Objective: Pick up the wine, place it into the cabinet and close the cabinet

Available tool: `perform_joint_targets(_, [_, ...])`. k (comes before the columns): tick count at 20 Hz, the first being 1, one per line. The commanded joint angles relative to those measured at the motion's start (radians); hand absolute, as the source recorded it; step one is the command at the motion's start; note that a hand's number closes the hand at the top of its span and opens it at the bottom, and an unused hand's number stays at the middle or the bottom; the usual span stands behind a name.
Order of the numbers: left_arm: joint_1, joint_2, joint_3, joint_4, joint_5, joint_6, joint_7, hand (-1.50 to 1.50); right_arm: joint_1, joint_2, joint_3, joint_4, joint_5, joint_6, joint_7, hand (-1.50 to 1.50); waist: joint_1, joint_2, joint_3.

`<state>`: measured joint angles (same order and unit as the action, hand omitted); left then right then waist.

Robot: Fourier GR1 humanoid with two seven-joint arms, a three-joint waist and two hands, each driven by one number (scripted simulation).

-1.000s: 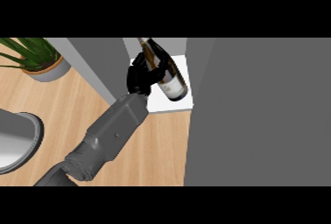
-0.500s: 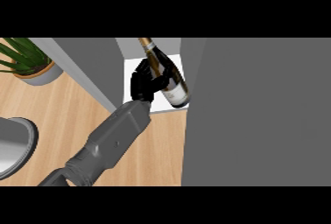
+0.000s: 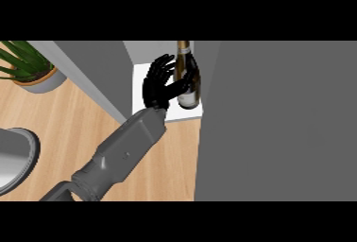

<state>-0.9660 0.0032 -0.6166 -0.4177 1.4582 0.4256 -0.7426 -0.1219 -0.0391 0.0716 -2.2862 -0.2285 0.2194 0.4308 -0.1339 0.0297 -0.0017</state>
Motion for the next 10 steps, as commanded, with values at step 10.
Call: perform_joint_targets(10, [-0.048, -0.003, -0.067, 0.048, 0.111, 0.058, -0.064, -1.5, -0.004, 0.005, -0.006, 0.003, 0.0, -0.002, -0.016, -1.5, -0.002, 0.003, 0.0])
